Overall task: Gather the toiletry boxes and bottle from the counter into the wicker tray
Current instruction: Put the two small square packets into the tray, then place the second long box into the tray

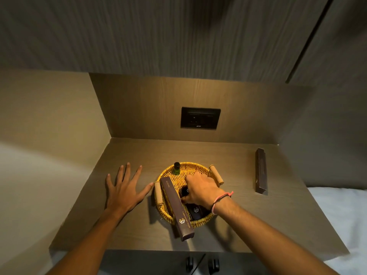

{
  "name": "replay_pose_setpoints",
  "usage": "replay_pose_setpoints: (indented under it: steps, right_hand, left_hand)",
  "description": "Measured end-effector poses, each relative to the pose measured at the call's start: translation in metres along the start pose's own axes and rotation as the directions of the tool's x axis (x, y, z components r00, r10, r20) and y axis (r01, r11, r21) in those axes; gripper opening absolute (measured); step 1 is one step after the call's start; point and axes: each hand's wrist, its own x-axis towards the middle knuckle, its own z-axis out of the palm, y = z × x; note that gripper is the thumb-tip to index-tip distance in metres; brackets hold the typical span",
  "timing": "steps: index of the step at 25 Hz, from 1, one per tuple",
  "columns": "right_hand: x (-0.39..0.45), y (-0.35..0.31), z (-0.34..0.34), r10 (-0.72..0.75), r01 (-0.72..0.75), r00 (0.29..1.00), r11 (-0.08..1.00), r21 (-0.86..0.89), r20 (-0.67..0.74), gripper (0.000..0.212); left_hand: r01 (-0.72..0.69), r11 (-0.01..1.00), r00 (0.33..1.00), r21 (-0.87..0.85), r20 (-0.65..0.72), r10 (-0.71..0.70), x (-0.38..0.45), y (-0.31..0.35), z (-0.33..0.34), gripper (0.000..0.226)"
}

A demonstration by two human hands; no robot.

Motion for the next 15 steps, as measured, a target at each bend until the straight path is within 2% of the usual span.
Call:
replay_pose_setpoints:
  steps: [2,4,7,9,11,13,15]
  right_hand:
    - [-0.003,0.007,-0.012,0.003,0.000,0.998,0.999,0.053,-0.061,0.061]
    - [-0.003,0.028,-0.033,0.070,-0.034,0.972,0.987,0.159,-0.226,0.064]
    - [0.004,0.093,-0.059,0.313,-0.202,0.846,0.938,0.283,-0.432,0.051]
    - [0.010,0.143,-0.057,0.499,-0.400,0.780,0.861,0.314,-0.377,0.050]
    - [0.012,0.180,-0.040,0.642,-0.573,0.742,0.757,0.315,-0.194,0.063]
    - [0.013,0.201,-0.019,0.698,-0.641,0.710,0.696,0.323,-0.095,0.076]
    - [0.016,0.208,-0.010,0.700,-0.617,0.703,0.690,0.379,-0.129,0.073]
  left_hand:
    - [-0.008,1.000,1.000,-0.004,0.005,0.008,0.001,0.000,0.000,0.092]
    - [-0.029,0.999,1.000,-0.013,0.011,0.029,0.001,0.000,0.000,0.092]
    - [-0.041,0.999,0.999,0.000,0.032,0.041,0.001,0.001,-0.002,0.093]
    - [-0.035,0.999,0.998,0.014,0.048,0.034,0.002,0.001,-0.003,0.094]
    - [-0.029,1.000,0.999,-0.001,0.045,0.029,0.003,0.002,-0.002,0.094]
    - [-0.029,0.999,0.999,-0.016,0.040,0.029,0.004,0.002,-0.002,0.093]
    - [-0.024,0.999,0.999,-0.022,0.043,0.025,0.004,0.003,-0.002,0.093]
